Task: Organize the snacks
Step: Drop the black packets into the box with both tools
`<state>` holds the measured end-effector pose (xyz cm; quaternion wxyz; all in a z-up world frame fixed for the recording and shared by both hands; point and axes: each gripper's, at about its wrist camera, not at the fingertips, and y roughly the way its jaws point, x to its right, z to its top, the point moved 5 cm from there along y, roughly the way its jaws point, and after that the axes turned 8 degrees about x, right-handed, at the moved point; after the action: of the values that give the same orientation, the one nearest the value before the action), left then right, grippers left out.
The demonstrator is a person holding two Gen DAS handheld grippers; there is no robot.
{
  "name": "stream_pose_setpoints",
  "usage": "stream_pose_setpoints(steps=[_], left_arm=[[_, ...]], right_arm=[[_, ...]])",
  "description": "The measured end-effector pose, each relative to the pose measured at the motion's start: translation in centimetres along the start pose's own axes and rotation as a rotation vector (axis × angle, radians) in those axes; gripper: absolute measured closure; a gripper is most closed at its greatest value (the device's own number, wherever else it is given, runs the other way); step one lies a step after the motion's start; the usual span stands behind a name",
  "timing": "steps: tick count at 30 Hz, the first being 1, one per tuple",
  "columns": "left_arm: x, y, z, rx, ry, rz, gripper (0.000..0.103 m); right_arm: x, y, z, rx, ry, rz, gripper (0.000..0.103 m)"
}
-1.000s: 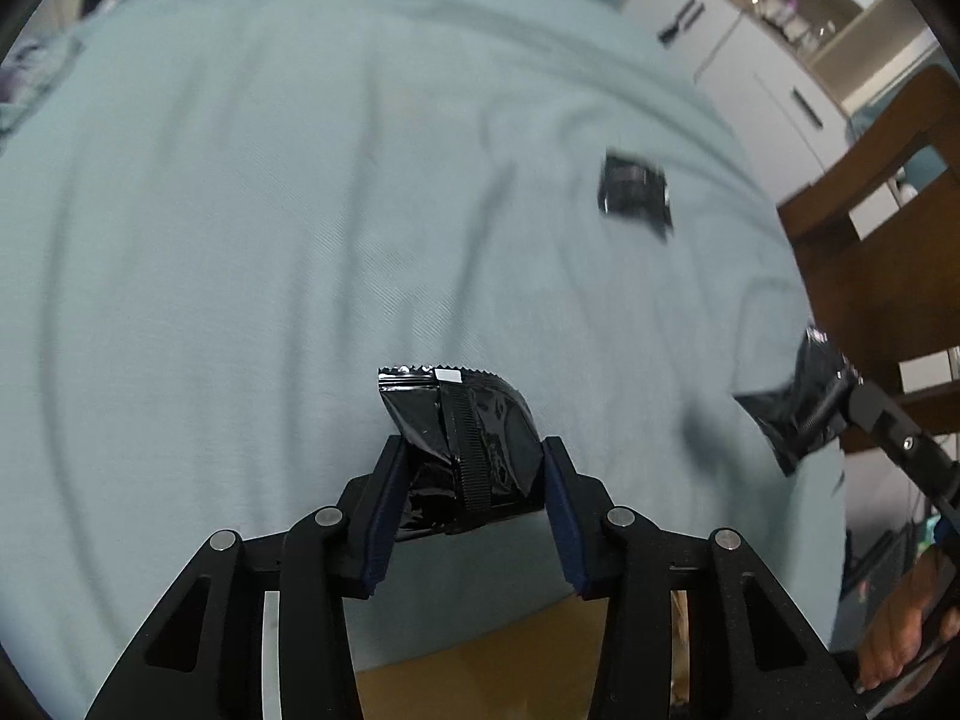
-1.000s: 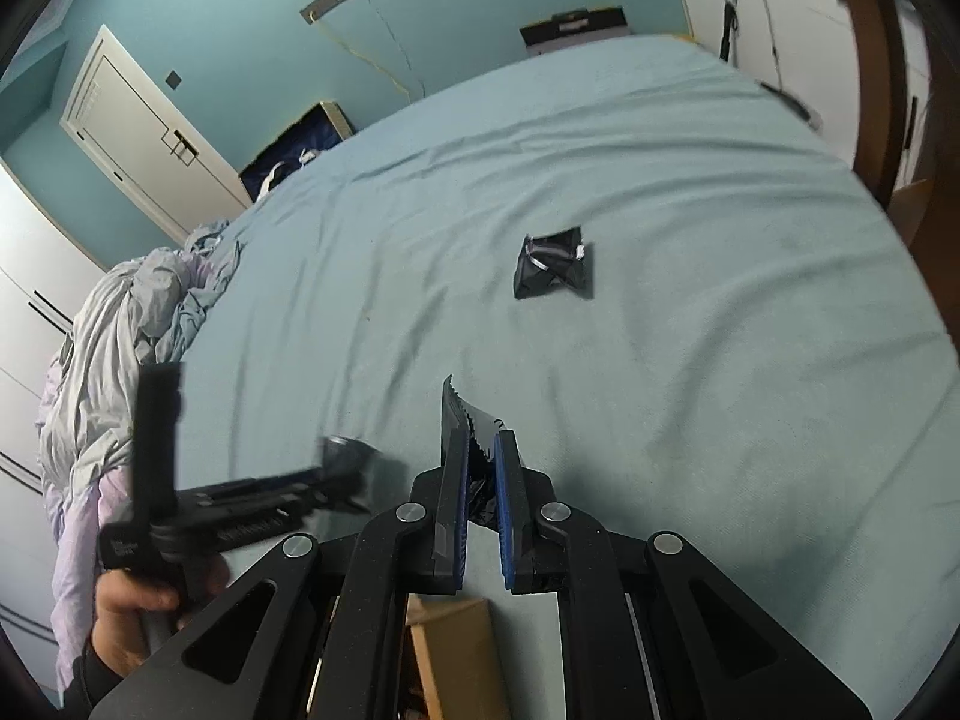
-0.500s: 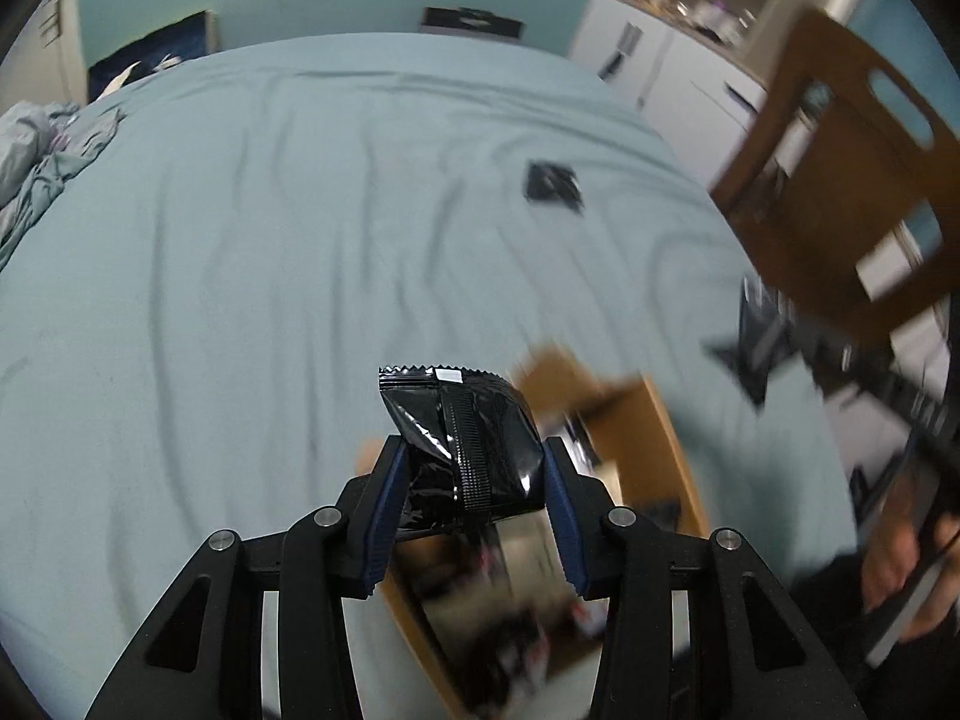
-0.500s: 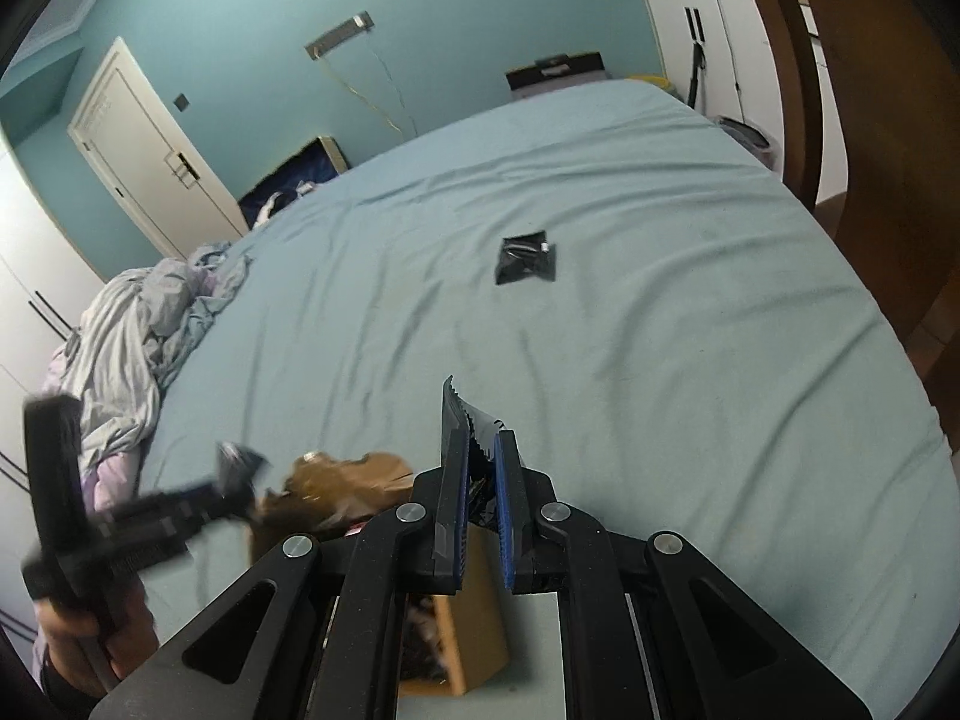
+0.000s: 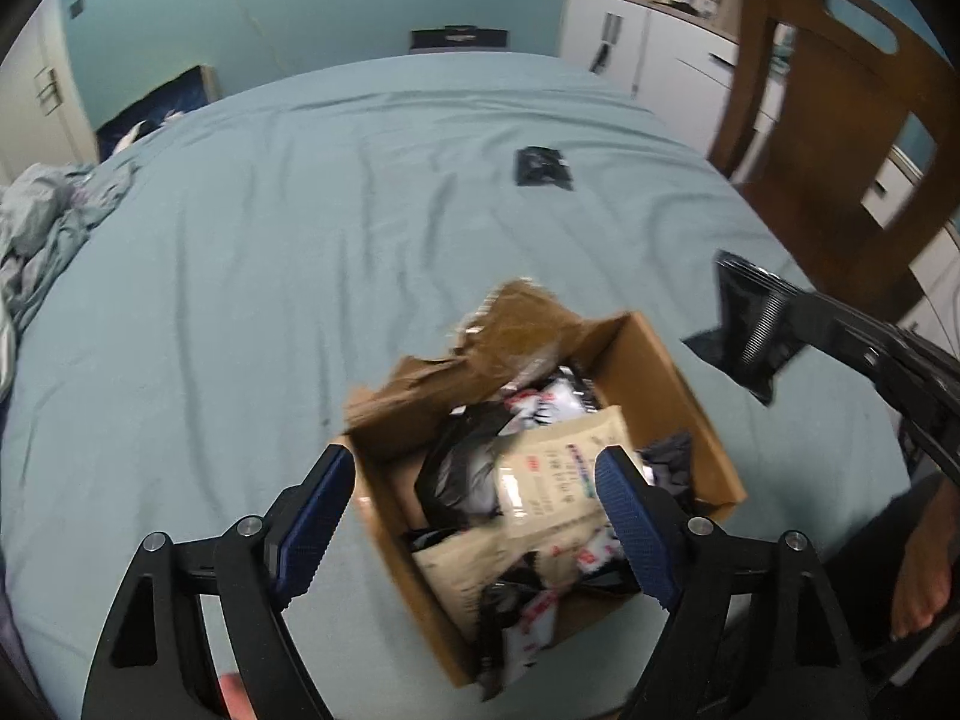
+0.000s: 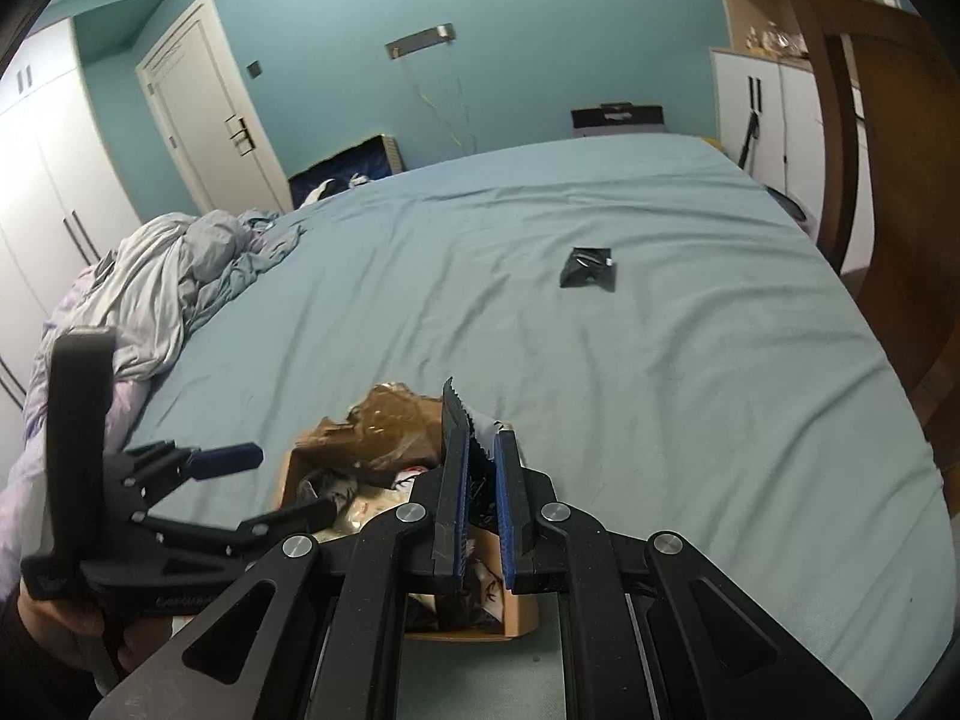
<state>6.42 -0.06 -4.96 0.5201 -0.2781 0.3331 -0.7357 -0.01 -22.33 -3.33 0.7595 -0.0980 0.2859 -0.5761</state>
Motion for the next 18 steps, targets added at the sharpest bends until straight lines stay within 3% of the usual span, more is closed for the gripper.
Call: stream_pose_setpoints(steps=[6, 14, 16, 18], left_arm=[[-2.4, 0.0, 0.0, 0.011, -0.062, 0.078, 0.02], [-2.9, 0.0, 0.1, 0.012, -0.088, 0.091, 0.019], [-2.8, 0.2, 0.0, 0.008, -0.08, 0.092, 0.019], [-2.6, 0.2, -0.1, 0.006, -0.069, 0.095, 0.019]], right_arm=[[-1.1, 1.0, -0.6, -0.025, -0.071, 0.018, 0.097], [-2.9, 1.4, -1.2, -0.04, -0.118, 0.084, 0.092], [-3.2, 1.0, -1.0, -0.015, -0.118, 0.098, 0.072], [-2.8, 0.7, -0.8, 0.016, -0.109, 0.083, 0.022]])
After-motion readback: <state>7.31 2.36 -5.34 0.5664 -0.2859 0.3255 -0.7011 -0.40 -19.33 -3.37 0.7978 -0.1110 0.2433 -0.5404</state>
